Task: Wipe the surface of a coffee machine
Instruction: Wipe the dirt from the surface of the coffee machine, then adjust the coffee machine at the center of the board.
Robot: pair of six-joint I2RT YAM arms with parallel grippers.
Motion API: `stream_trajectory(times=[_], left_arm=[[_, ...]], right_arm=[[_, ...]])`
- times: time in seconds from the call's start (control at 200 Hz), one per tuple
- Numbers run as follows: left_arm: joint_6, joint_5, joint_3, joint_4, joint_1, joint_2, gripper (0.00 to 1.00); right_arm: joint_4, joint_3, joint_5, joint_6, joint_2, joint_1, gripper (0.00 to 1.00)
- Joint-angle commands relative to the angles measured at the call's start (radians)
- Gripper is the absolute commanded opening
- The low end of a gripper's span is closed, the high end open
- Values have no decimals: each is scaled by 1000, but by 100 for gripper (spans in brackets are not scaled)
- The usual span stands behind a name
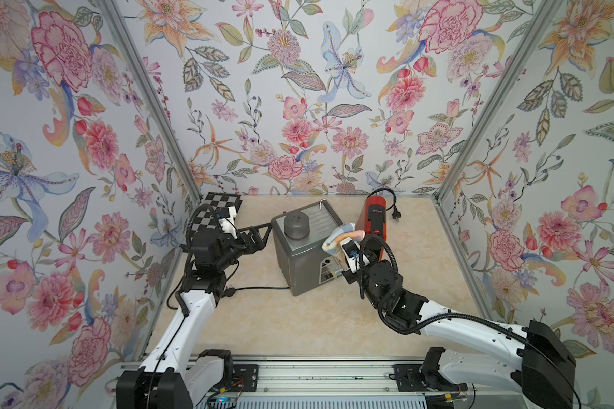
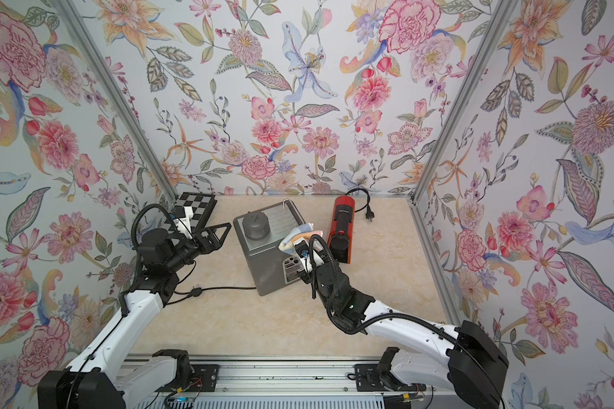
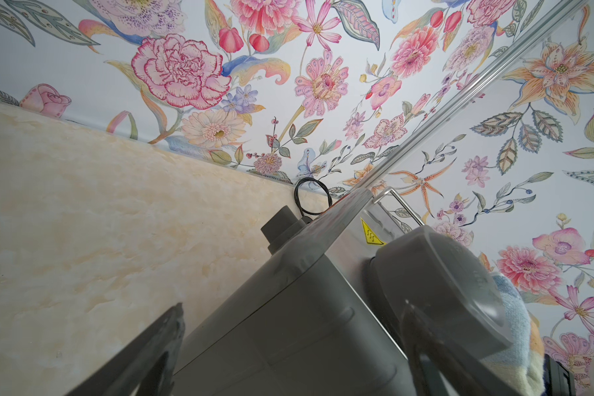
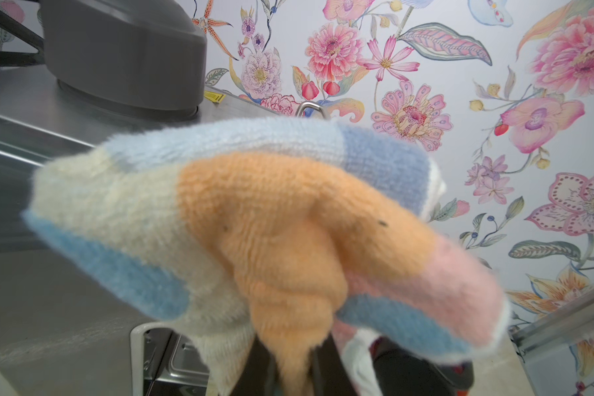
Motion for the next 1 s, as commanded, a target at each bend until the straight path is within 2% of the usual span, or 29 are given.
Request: stream_trajectory(times=[0.0, 0.235, 0.58, 0.996], left_arm=[[-5, 26, 54, 52, 5, 61, 99], [-43, 28, 225, 170, 10, 296, 99], [-112, 116, 452, 306, 12, 658, 99], [-64, 151, 578, 250, -45, 805, 99]], right_arm=[[-27, -6, -7, 22, -16, -26, 0], [-55, -6, -15, 73, -27, -20, 0], [-91, 25, 24, 145, -17, 10, 0], [-142, 65, 77, 237, 42, -4, 0]])
